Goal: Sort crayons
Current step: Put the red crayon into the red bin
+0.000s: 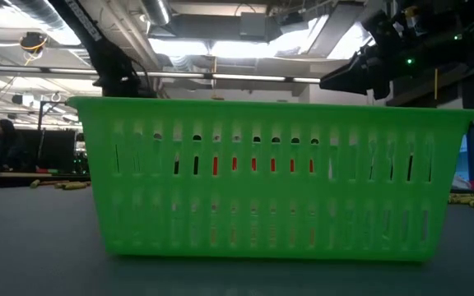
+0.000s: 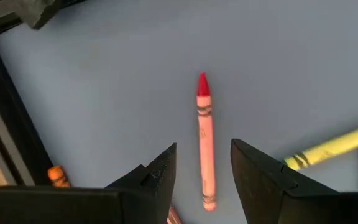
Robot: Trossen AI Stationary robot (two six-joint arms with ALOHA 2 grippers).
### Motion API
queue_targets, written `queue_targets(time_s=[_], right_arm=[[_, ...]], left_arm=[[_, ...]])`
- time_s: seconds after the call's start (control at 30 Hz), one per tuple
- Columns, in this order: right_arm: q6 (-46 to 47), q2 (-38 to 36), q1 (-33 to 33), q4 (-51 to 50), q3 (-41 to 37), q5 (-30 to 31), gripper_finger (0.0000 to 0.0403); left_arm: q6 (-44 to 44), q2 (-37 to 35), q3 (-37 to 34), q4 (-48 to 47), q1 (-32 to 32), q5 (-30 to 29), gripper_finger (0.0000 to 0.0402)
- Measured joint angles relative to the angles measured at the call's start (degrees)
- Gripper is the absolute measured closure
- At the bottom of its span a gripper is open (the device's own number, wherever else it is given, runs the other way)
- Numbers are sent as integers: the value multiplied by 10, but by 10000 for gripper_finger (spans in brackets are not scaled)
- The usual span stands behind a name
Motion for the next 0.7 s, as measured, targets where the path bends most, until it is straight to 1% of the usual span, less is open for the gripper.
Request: queue_targets(time_s=[0.23, 0.37, 0.4, 0.5, 0.7], right_arm=[[0, 0, 0, -3, 0, 0, 237], [0, 0, 0, -3, 0, 0, 237], [0, 0, 0, -3, 0, 0, 237], [0, 0, 0, -3, 0, 0, 237], [0, 0, 0, -3, 0, 0, 237]], left_arm=[[11, 44, 3, 5, 13, -4, 265], [36, 48, 3, 8, 14, 37, 266], [37, 48, 3, 8, 13, 38, 268], [36, 48, 3, 7, 15, 42, 283], [35, 48, 3, 6, 16, 44, 329]])
